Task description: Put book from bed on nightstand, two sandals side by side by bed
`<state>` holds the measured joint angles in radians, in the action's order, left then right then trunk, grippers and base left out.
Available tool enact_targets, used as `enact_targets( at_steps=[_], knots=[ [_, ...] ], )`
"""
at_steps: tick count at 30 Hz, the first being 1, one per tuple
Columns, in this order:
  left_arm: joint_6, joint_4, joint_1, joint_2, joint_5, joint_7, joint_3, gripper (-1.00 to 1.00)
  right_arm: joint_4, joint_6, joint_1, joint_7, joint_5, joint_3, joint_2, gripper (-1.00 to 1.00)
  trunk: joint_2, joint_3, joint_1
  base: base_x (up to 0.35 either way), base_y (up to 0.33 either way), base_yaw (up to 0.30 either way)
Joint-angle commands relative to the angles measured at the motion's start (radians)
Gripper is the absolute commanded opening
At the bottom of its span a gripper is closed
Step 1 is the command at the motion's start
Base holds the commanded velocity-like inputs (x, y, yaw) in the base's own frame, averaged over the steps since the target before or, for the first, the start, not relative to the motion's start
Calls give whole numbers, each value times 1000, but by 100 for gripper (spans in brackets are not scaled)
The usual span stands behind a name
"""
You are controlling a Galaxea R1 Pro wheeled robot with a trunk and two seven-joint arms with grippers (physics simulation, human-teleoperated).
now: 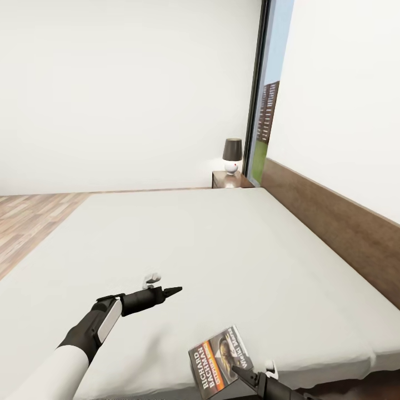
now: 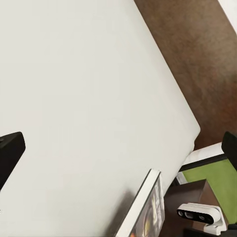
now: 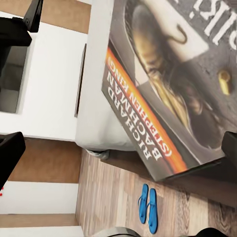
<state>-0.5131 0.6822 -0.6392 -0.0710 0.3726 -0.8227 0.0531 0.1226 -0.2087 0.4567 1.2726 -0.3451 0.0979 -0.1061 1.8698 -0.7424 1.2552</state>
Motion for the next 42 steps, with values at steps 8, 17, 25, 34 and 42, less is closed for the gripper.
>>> enact_targets(
  at_steps=[8, 17, 25, 34, 42],
  knots=[
    [-8, 0, -1, -1, 9, 1, 4, 100, 0, -10, 0, 4, 5, 8, 0, 100, 0, -1, 0, 0, 0, 0],
    [-8, 0, -1, -1, 9, 0, 4, 100, 0, -11, 0, 4, 5, 8, 0, 100, 0, -1, 0, 0, 0, 0],
    [-8, 0, -1, -1, 9, 0, 4, 100, 0, -11, 0, 4, 5, 8, 0, 100, 0, -1, 0, 0, 0, 0],
    [-8, 0, -1, -1, 9, 0, 4, 100, 0, -10, 0, 4, 5, 8, 0, 100, 0, -1, 0, 0, 0, 0],
    [-8, 0, -1, -1, 9, 0, 4, 100, 0, -10, 0, 4, 5, 8, 0, 100, 0, -1, 0, 0, 0, 0]
  ],
)
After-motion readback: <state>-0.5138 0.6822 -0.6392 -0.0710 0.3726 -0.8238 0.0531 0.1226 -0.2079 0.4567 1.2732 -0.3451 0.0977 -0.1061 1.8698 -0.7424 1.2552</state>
